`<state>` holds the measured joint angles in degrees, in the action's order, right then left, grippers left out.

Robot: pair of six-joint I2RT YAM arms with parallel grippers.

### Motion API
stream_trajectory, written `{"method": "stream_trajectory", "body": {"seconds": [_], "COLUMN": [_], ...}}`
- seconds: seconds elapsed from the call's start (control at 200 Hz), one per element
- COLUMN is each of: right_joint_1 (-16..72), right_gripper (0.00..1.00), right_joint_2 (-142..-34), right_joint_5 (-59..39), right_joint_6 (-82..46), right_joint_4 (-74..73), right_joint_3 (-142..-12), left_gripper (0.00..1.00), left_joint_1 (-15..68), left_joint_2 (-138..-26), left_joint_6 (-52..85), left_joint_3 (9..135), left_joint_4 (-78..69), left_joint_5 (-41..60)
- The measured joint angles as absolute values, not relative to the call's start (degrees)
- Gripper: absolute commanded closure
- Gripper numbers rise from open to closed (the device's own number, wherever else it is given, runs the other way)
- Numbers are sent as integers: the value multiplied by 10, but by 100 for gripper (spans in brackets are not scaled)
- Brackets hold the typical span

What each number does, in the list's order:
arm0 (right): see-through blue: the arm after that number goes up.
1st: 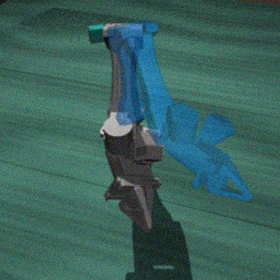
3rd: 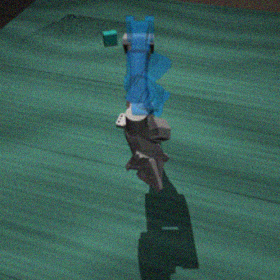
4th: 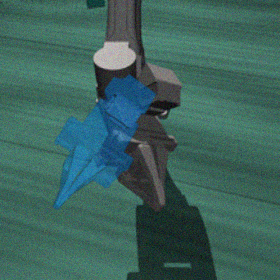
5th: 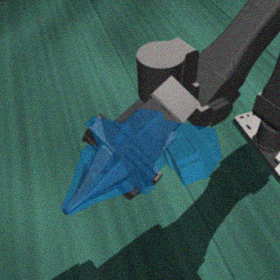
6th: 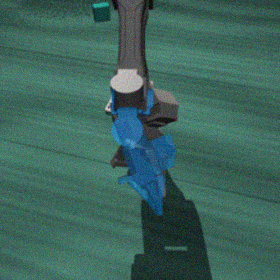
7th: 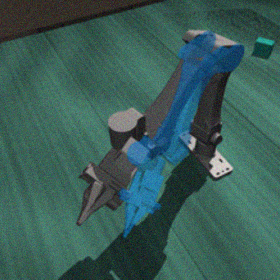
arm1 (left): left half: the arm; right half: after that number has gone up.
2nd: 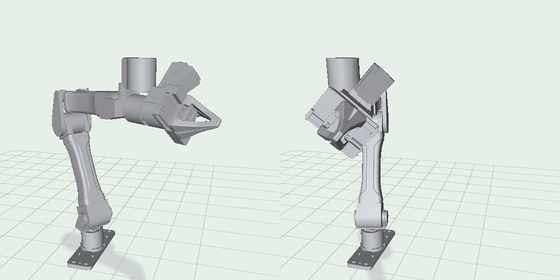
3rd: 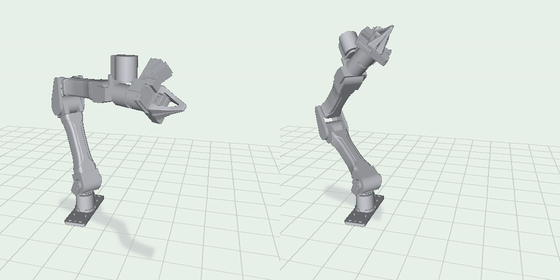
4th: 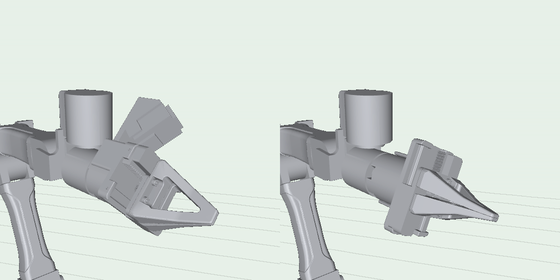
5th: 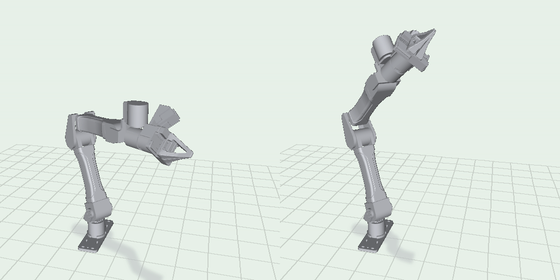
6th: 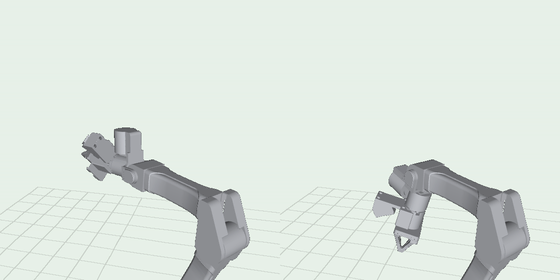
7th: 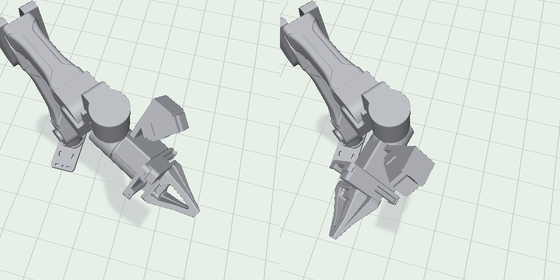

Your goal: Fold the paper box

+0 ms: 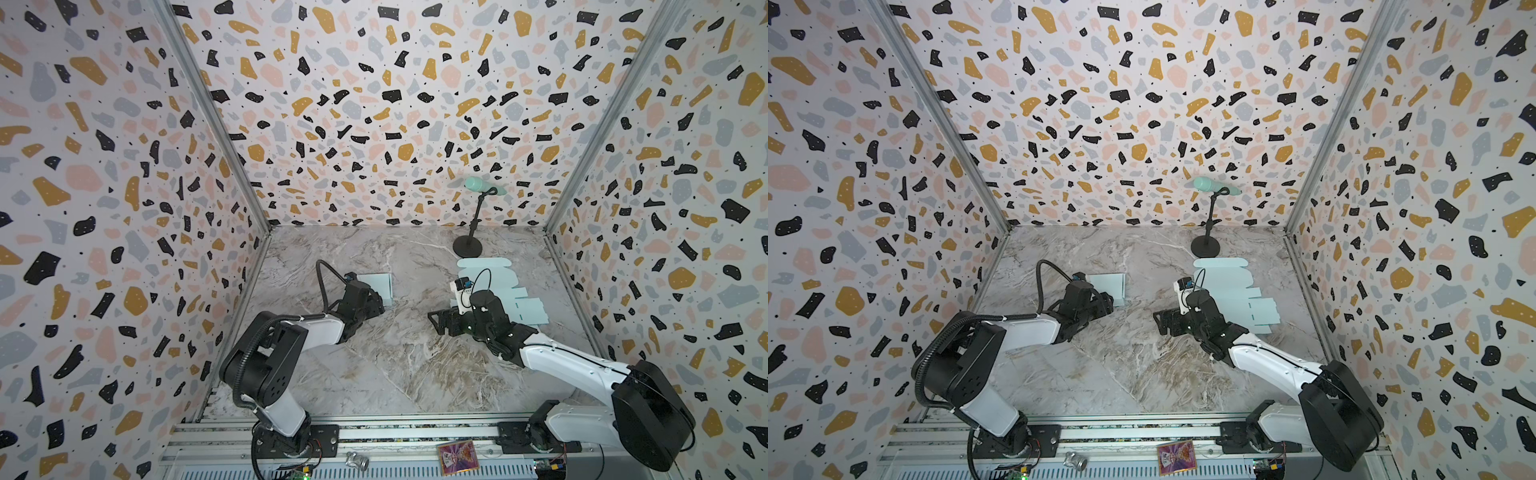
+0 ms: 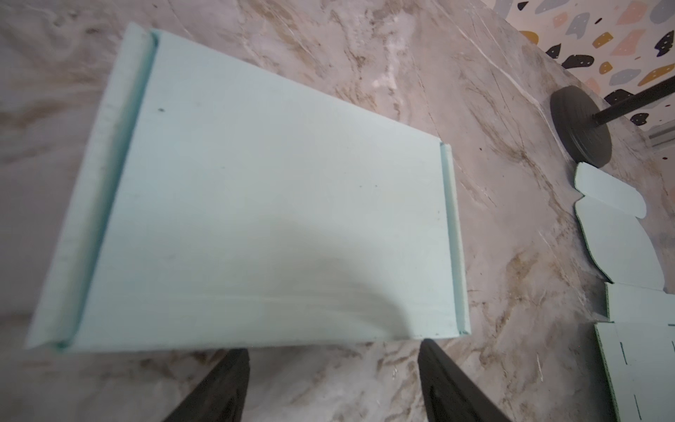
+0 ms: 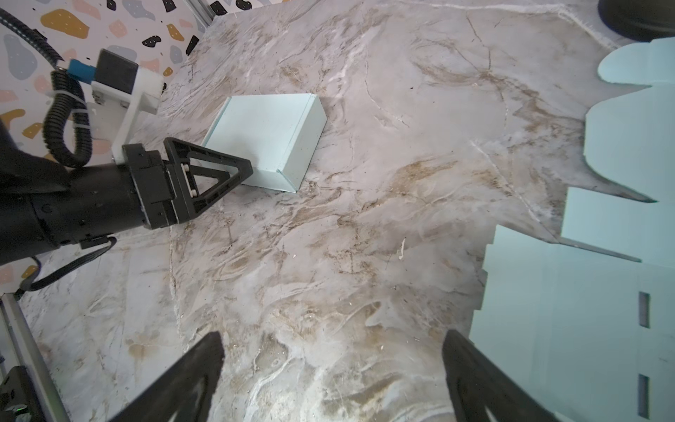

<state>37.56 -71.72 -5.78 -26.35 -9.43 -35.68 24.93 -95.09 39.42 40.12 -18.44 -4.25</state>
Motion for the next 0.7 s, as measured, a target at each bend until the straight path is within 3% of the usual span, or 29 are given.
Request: {"method": "stream_trajectory", "body": {"seconds": [0.696], "right_joint_1": [370], "right_gripper": [5], "right_joint_2": [-716], "right_joint_5": [-55], "right_joint_6": [-255], "right_joint_4": [-81], "right_joint_3": [-360], "left_gripper": [26], "left_joint_1": [198], "left_joint_2": [-1043], "left_joint_6": [368], "left_joint_3": [489], "left_joint_4": [-197], "left_joint_5": [-19]}}
